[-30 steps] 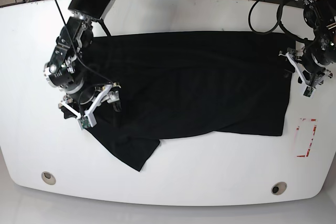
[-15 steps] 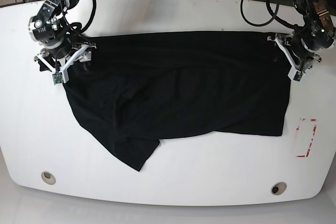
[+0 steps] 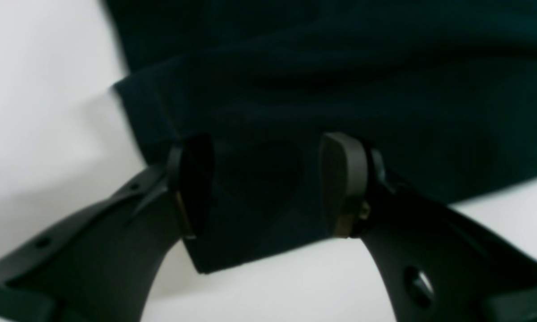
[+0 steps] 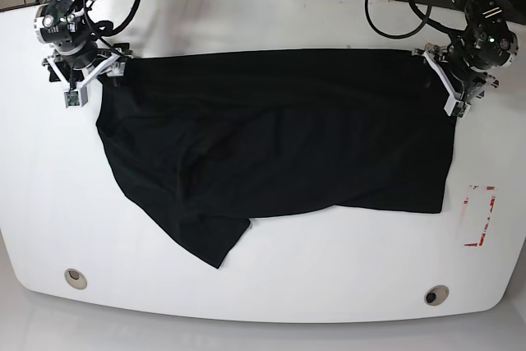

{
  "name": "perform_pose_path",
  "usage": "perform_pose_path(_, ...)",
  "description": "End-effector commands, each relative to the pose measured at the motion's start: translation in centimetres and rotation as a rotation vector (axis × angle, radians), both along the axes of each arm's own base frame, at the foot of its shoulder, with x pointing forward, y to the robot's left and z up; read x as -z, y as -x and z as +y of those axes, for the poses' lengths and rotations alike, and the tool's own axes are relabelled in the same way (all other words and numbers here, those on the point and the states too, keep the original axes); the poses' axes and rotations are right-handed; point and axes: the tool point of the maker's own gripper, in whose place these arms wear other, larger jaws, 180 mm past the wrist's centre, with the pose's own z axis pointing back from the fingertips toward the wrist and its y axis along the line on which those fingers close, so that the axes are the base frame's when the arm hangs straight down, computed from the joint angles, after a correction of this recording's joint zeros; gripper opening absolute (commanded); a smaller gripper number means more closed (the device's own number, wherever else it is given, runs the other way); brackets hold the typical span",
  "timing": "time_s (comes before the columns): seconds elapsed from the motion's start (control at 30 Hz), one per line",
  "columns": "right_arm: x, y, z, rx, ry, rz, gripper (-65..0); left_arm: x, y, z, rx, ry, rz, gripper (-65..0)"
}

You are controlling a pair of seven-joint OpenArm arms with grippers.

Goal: Fold the T-shirt properly
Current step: 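Pull the shirt edge back with both grippers, smoothing it flat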

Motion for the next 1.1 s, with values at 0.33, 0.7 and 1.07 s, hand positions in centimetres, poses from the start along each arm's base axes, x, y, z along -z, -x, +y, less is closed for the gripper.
perform_pose_path(0.33,3.4,-0.3,-1.9,0.043,-0.083,0.019,-16.6,2.2,0.7,0.5,-0.023,0.024,0.051,-30.6)
perform_pose_path(0.7,3.9,0.2,-1.9,0.042,-0.086,0.037,-60.9,2.8,1.6,2.2,-0.029,0.000,0.094,-30.7)
perform_pose_path(1.07,3.0,1.9,-2.1,0.024,-0.038,0.049,-62.8,3.0,3.0,3.5,-0.026,-0.032,0.128,-58.7)
